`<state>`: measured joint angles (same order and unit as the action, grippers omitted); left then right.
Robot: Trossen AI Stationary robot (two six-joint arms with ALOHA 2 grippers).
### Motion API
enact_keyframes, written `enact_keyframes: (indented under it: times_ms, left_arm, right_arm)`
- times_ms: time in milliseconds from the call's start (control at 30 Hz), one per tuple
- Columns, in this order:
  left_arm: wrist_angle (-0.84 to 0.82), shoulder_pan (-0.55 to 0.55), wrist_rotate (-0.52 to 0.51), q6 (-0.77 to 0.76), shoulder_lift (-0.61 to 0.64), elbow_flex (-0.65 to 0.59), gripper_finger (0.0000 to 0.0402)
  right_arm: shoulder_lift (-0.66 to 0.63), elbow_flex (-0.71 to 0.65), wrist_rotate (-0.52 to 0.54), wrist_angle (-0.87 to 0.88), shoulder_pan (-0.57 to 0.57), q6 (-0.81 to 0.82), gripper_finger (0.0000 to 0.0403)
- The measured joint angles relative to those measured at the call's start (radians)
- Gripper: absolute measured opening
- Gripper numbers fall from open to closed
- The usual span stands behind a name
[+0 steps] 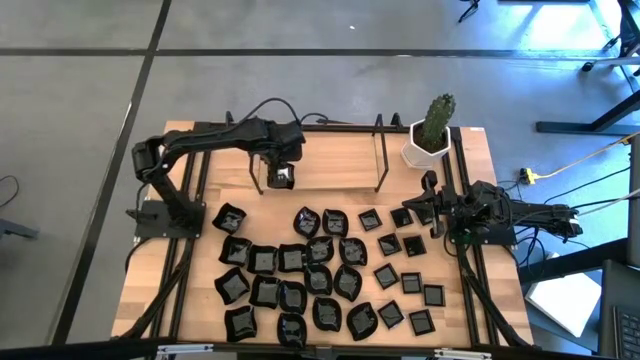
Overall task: Pick & Place Mini shaped plates
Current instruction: Put the black distorted square plate on the shelf, then put the black leaf-shaped plate on the shelf
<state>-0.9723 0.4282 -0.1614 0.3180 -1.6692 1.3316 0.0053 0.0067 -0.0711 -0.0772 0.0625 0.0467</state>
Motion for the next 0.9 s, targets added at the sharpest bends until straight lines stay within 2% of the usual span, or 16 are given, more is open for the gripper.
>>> enact_keyframes:
  times_ms: [233, 567, 800, 900]
  left_arm:
    - [0.002, 0.009, -0.032, 0.010, -0.041, 0.000, 0.0002]
    - [0.009, 0.013, -0.067, 0.010, -0.048, 0.000, 0.0022]
    - [0.017, 0.013, -0.096, 0.005, -0.048, 0.006, 0.0048]
    - [-0.007, 0.002, -0.114, -0.003, -0.045, 0.050, 0.0064]
  right_arm:
    - [0.000, 0.000, 0.000, 0.000, 0.000, 0.000, 0.0011]
    - [0.000, 0.000, 0.000, 0.000, 0.000, -0.002, 0.0011]
    - [0.000, 0.000, 0.000, 0.000, 0.000, 0.001, 0.0011]
    - [0.000, 0.000, 0.000, 0.000, 0.000, -0.001, 0.0011]
